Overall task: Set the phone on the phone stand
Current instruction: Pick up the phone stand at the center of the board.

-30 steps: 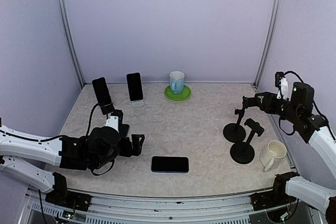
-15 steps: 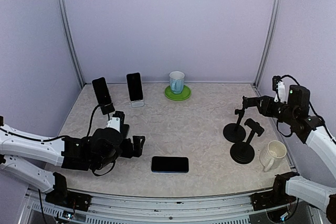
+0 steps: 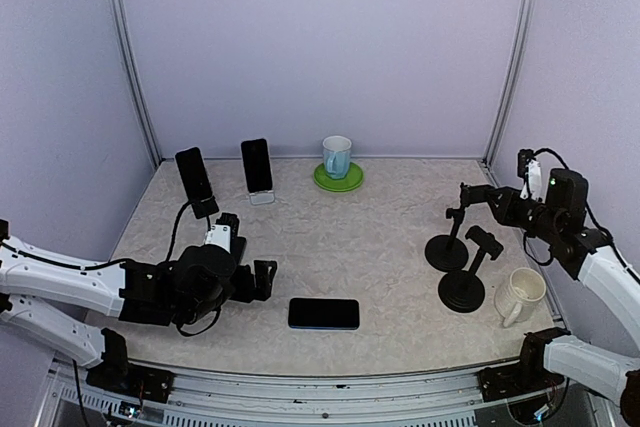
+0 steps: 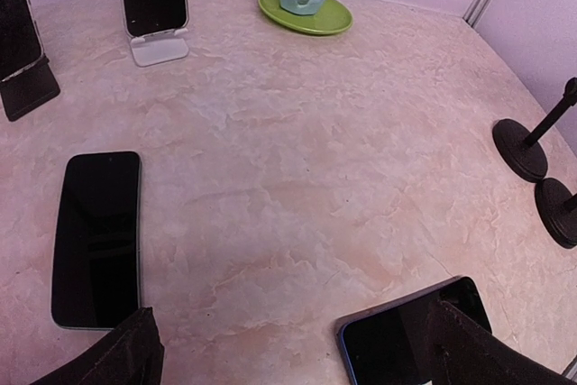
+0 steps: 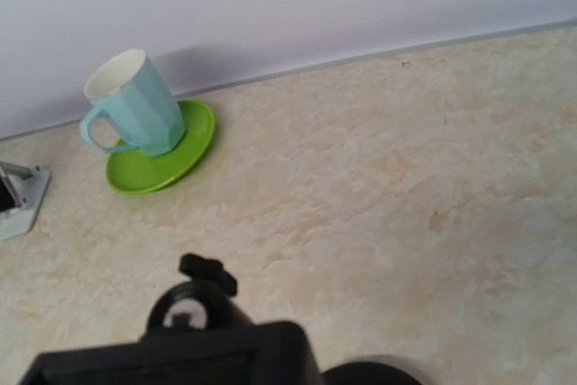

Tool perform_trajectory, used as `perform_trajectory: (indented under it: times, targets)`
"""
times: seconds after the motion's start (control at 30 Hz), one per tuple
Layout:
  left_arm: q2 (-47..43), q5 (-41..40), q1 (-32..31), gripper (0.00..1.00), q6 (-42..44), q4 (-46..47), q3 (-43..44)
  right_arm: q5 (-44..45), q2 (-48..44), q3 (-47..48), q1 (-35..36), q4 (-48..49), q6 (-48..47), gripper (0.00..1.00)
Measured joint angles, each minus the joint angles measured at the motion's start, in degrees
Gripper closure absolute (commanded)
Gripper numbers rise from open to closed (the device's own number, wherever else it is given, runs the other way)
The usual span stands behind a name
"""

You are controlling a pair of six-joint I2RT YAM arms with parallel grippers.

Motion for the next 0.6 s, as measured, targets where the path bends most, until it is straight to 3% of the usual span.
perform_trajectory:
  times: [0.23, 0.6]
  targets:
    - [0.3, 0.0, 0.1, 0.01, 0.0, 0.0, 0.2, -1.2, -0.1, -1.2, -0.2, 1.6, 0.1, 1.0]
    - [3.0, 0.2, 0.3, 0.01, 0.0, 0.4, 1.0, -4.1, -1.2, -2.4, -0.3, 2.4, -0.1, 1.0]
